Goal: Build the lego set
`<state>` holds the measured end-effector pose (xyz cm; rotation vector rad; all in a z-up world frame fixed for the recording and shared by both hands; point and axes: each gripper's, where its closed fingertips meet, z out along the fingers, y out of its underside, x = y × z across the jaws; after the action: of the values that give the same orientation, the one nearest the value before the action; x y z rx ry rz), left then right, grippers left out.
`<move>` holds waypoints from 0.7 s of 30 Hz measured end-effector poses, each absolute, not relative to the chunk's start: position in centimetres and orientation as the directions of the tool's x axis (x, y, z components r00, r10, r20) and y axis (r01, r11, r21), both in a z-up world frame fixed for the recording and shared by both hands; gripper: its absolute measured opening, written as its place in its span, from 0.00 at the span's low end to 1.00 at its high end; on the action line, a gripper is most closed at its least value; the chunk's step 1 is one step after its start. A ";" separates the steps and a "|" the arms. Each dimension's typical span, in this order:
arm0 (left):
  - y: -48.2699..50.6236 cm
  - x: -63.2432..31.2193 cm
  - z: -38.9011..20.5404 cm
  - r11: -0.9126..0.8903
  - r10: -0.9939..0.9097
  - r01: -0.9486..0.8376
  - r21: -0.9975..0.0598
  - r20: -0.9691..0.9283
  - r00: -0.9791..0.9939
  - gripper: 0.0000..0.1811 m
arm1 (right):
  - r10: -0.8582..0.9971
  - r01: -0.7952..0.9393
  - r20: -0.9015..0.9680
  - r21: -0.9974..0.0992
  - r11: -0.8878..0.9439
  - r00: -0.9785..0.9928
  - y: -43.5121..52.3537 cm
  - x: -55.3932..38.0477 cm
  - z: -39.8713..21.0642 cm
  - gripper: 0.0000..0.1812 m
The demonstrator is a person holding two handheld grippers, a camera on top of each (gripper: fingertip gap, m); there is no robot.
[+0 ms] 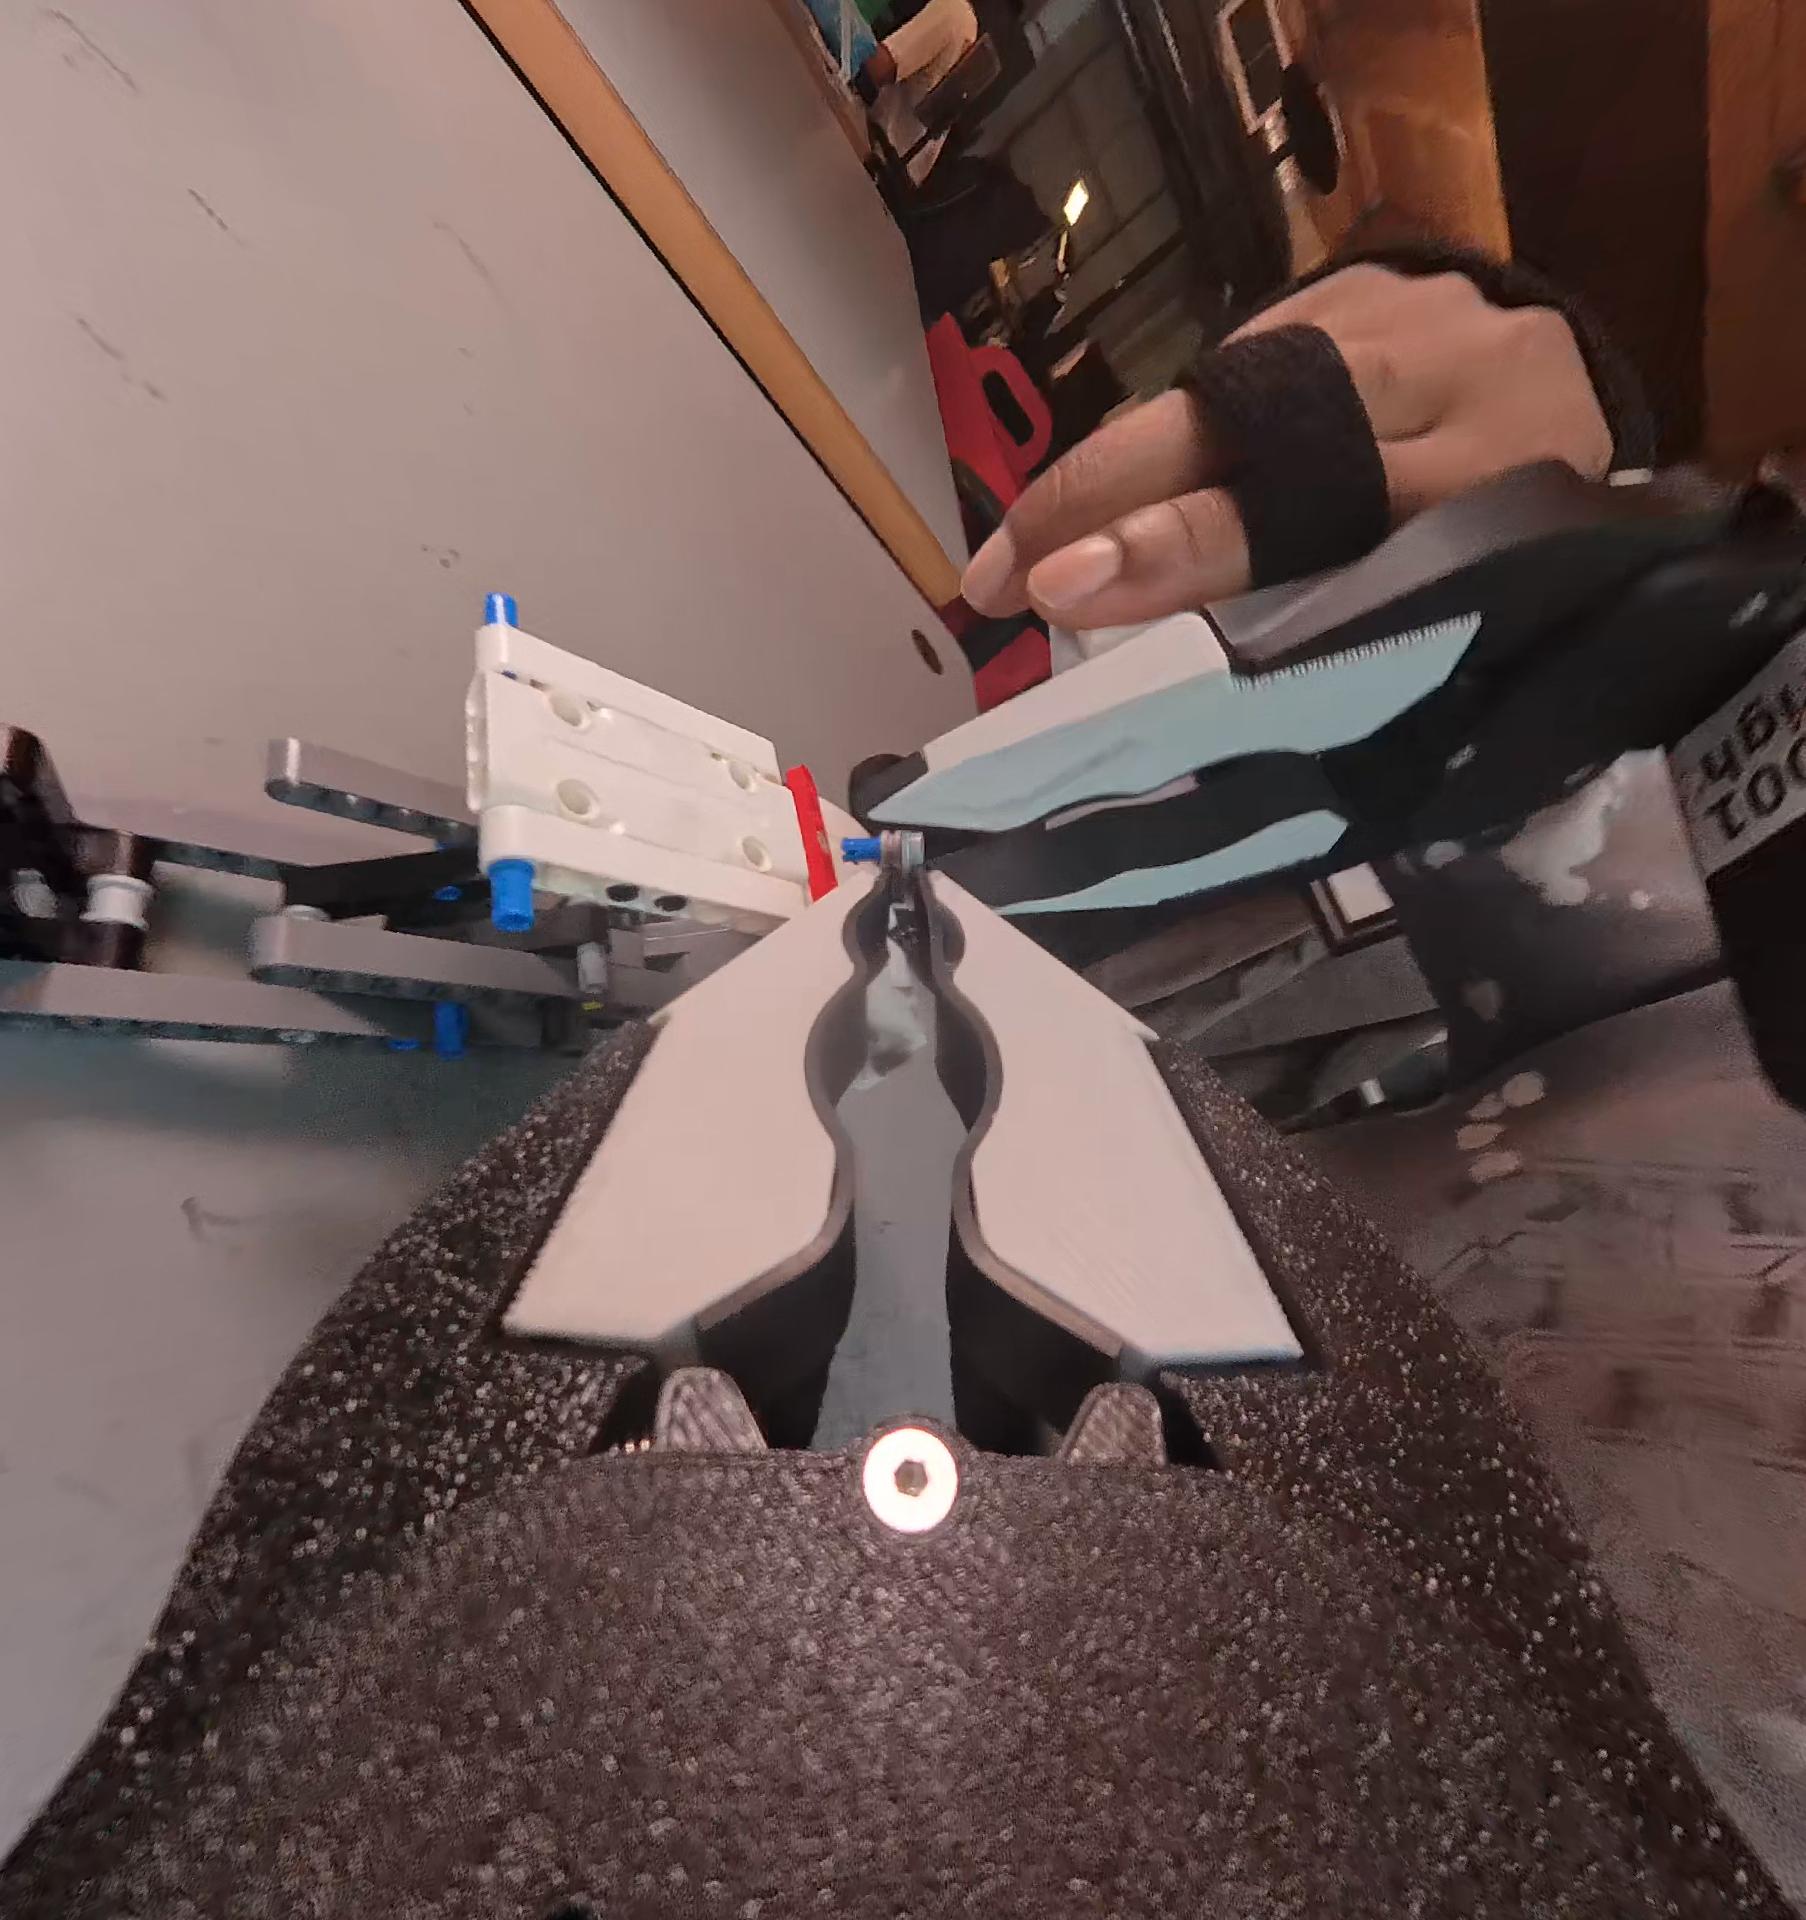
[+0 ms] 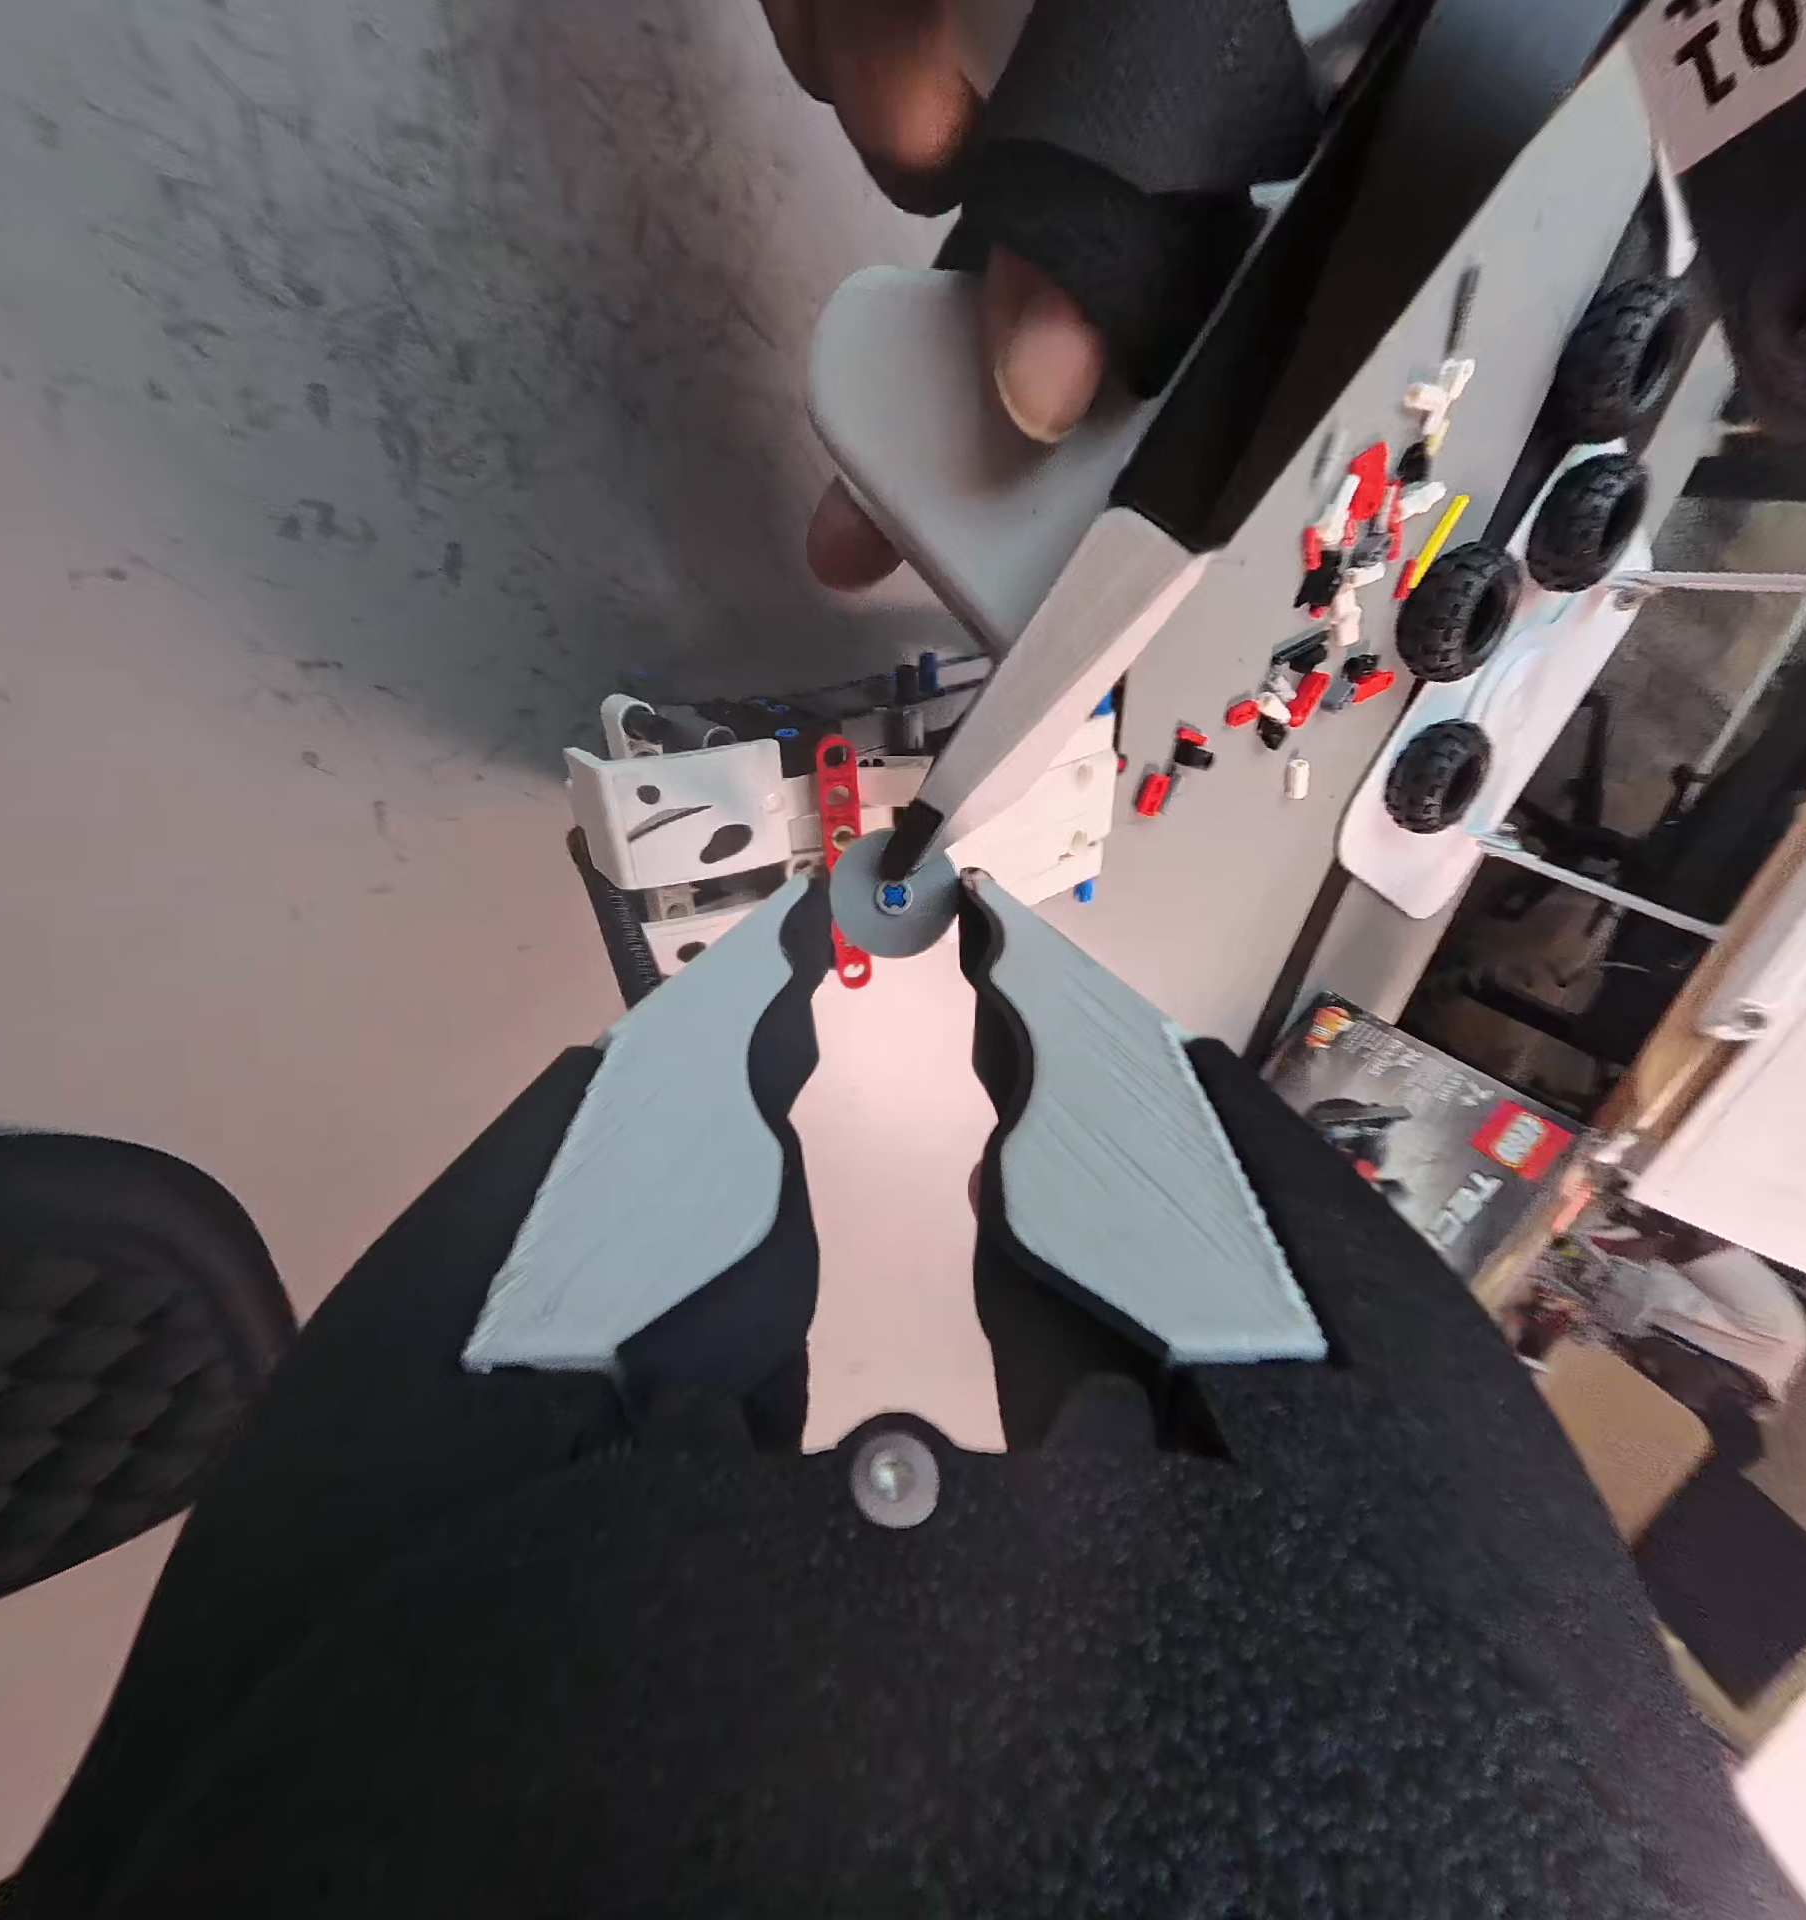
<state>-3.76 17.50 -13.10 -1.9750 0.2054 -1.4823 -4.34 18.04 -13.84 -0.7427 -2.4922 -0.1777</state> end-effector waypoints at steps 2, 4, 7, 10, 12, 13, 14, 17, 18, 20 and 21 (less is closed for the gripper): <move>17.3 -4.7 -13.0 -0.705 -0.586 0.162 -0.691 0.695 0.416 0.06 | 0.560 0.588 0.454 -0.095 0.804 -0.693 18.3 -3.9 -14.0 0.13; 16.5 -5.5 -12.8 -0.638 -0.673 0.068 -0.767 0.598 0.436 0.11 | 0.637 0.619 0.373 -0.184 0.763 -0.675 18.1 -3.4 -14.1 0.13; 15.9 -6.0 -14.7 -0.561 -0.741 -0.094 -0.823 0.448 0.500 0.15 | 0.684 0.638 0.322 -0.250 0.728 -0.654 18.1 -3.5 -14.1 0.13; 15.9 -5.4 -17.0 -0.547 -0.757 -0.200 -0.813 0.379 0.532 0.21 | 0.713 0.644 0.290 -0.307 0.701 -0.638 17.8 -3.9 -14.1 0.13; 16.2 -4.9 -17.6 -0.534 -0.763 -0.219 -0.816 0.354 0.541 0.23 | 0.717 0.646 0.277 -0.312 0.696 -0.639 17.9 -3.8 -14.4 0.13; 16.3 -4.7 -17.6 -0.521 -0.768 -0.220 -0.825 0.340 0.543 0.24 | 0.725 0.650 0.264 -0.323 0.688 -0.637 17.8 -3.7 -14.6 0.13; 16.4 -4.5 -17.5 -0.510 -0.773 -0.224 -0.830 0.327 0.544 0.24 | 0.730 0.651 0.259 -0.333 0.682 -0.633 17.8 -3.7 -14.6 0.13; 16.7 -4.1 -17.2 -0.473 -0.788 -0.233 -0.849 0.290 0.543 0.25 | 0.734 0.654 0.257 -0.334 0.678 -0.629 17.9 -3.6 -14.6 0.13; 16.8 -3.9 -17.2 -0.464 -0.792 -0.236 -0.854 0.281 0.541 0.24 | 0.735 0.657 0.253 -0.332 0.677 -0.629 17.9 -3.6 -14.6 0.13; 16.8 -3.6 -17.1 -0.450 -0.802 -0.240 -0.860 0.272 0.532 0.21 | 0.734 0.658 0.254 -0.326 0.678 -0.630 18.1 -3.5 -14.6 0.13; 16.8 -3.4 -17.1 -0.442 -0.807 -0.247 -0.863 0.262 0.530 0.19 | 0.737 0.661 0.252 -0.328 0.675 -0.628 18.1 -3.4 -14.7 0.13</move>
<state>-3.43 16.79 -17.14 -1.9573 0.8574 -0.8732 -3.43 18.09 -14.66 -1.0984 -2.5257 0.2895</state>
